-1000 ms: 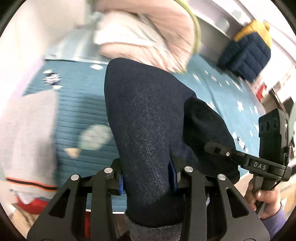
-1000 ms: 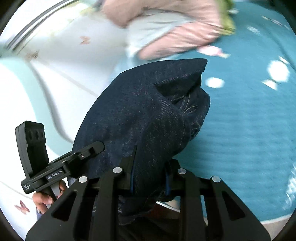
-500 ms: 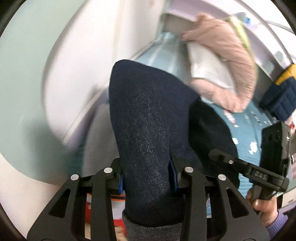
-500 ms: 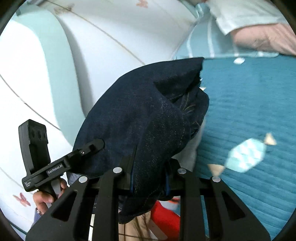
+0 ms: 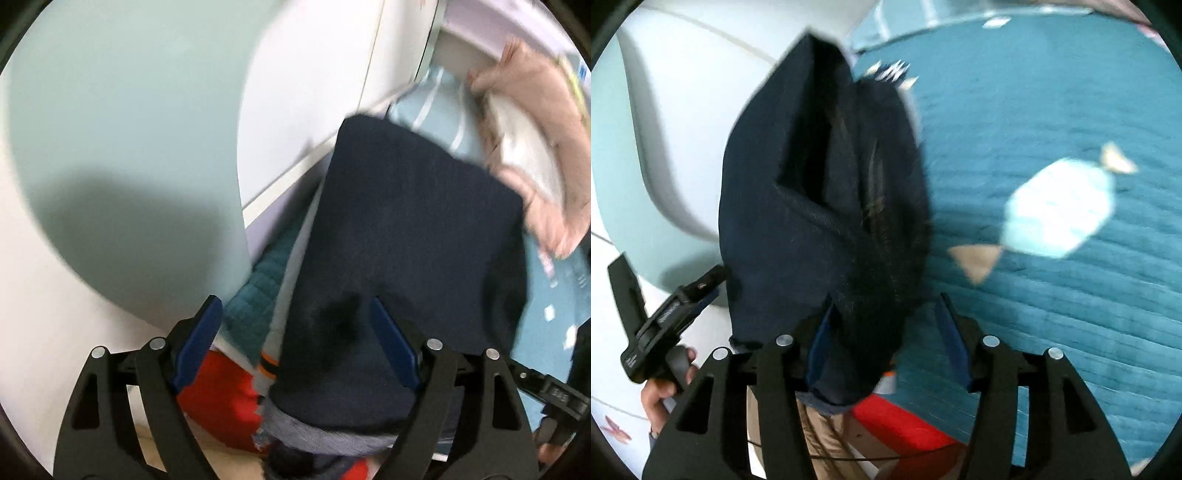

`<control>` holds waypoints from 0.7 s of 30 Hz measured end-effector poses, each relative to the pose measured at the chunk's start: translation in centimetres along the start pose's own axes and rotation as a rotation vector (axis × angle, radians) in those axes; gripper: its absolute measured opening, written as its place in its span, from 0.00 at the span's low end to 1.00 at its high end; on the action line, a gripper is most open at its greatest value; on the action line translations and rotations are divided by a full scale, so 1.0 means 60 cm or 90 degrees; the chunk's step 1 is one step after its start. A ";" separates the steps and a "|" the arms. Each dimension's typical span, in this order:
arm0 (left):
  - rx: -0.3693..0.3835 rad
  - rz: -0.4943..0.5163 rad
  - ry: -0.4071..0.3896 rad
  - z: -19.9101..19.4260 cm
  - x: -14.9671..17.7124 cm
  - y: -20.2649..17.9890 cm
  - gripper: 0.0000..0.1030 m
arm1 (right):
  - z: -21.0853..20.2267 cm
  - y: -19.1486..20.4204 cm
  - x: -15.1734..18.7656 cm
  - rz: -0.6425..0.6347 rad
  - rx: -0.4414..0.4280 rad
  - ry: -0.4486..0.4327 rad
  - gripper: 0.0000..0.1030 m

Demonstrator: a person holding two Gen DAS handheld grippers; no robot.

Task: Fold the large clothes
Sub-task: 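Lift the folded denim bundle with both tools and carry it off the bed, then lower the denim bundle onto the bed corner and open both tools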

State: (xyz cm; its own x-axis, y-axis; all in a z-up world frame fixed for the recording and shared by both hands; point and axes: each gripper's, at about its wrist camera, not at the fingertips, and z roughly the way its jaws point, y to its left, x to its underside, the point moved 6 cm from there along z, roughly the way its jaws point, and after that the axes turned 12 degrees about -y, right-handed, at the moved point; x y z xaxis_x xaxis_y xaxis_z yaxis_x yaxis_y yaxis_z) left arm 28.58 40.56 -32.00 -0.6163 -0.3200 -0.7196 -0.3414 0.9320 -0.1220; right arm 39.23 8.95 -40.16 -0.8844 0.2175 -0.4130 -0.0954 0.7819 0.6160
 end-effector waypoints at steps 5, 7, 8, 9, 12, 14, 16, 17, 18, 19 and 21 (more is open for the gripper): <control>0.010 0.073 -0.004 -0.036 0.029 -0.040 0.80 | -0.074 0.041 -0.066 -0.043 -0.054 -0.124 0.33; 0.019 0.090 -0.003 -0.040 0.044 -0.057 0.80 | -0.085 0.106 -0.074 -0.105 -0.111 -0.129 0.22; 0.030 0.097 0.000 -0.040 0.055 -0.069 0.80 | -0.077 0.122 -0.079 -0.118 -0.129 -0.123 0.15; 0.037 0.105 0.008 -0.037 0.067 -0.080 0.80 | -0.062 0.146 -0.081 -0.146 -0.144 -0.110 0.15; 0.033 0.120 0.044 -0.013 0.097 -0.115 0.80 | 0.001 0.173 -0.063 -0.201 -0.137 -0.032 0.14; 0.012 0.137 0.053 0.012 0.108 -0.116 0.81 | 0.055 0.140 -0.058 -0.218 -0.039 0.009 0.12; 0.004 0.145 0.062 0.025 0.116 -0.117 0.81 | 0.103 0.074 -0.057 -0.182 0.028 0.055 0.09; 0.004 0.142 0.066 0.027 0.117 -0.117 0.81 | 0.110 0.053 -0.057 -0.162 0.052 0.063 0.13; 0.004 0.141 0.065 0.028 0.117 -0.117 0.81 | 0.114 0.029 -0.057 -0.137 0.066 0.069 0.23; 0.002 0.142 0.066 0.029 0.116 -0.118 0.82 | 0.112 0.018 -0.060 -0.120 0.055 0.066 0.29; -0.004 0.145 0.064 0.029 0.115 -0.118 0.82 | 0.102 0.016 -0.063 -0.120 0.039 0.058 0.29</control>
State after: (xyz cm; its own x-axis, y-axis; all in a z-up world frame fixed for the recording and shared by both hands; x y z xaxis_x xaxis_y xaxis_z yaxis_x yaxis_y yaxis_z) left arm 27.97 32.03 -37.31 -0.7451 -0.1170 -0.6566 -0.1898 0.9810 0.0406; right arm 45.27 12.46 -42.09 -0.8913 0.0129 -0.4533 -0.2372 0.8386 0.4903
